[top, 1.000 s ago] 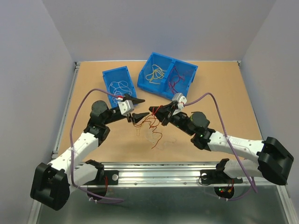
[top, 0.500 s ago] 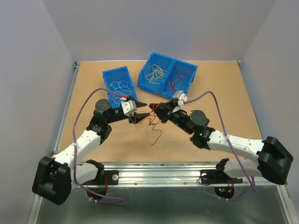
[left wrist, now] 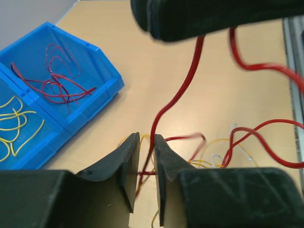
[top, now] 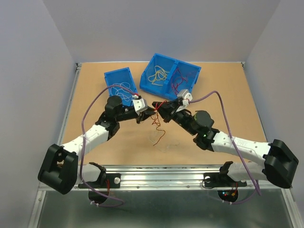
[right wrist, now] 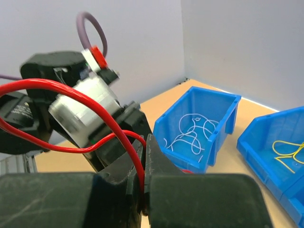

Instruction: Untangle the cables

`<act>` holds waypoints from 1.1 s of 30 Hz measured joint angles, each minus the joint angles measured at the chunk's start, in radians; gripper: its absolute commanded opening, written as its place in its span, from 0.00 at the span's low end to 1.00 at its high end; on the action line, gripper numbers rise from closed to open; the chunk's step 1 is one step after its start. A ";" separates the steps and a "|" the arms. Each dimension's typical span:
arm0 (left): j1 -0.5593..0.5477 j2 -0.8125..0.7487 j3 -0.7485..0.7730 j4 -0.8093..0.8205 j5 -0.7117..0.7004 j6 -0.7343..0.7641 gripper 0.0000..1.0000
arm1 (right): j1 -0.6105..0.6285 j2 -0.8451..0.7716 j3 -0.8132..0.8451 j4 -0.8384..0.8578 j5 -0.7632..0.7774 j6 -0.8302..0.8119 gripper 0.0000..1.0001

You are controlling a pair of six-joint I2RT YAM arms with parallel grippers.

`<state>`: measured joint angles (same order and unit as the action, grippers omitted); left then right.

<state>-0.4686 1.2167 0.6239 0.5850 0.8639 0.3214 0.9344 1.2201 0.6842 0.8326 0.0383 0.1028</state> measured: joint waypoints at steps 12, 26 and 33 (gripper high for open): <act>-0.048 0.165 0.152 0.053 -0.090 0.037 0.11 | -0.012 -0.170 0.093 -0.290 0.124 -0.030 0.01; -0.021 0.338 0.206 -0.174 -0.229 0.094 0.48 | -0.010 -0.238 0.536 -0.204 0.196 -0.081 0.01; -0.020 0.301 0.201 -0.194 -0.279 0.098 0.38 | -0.010 -0.248 0.555 -0.171 0.235 -0.097 0.01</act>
<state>-0.4885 1.5173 0.8249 0.3908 0.5850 0.4191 0.9245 0.9722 1.2396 0.6621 0.2729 0.0063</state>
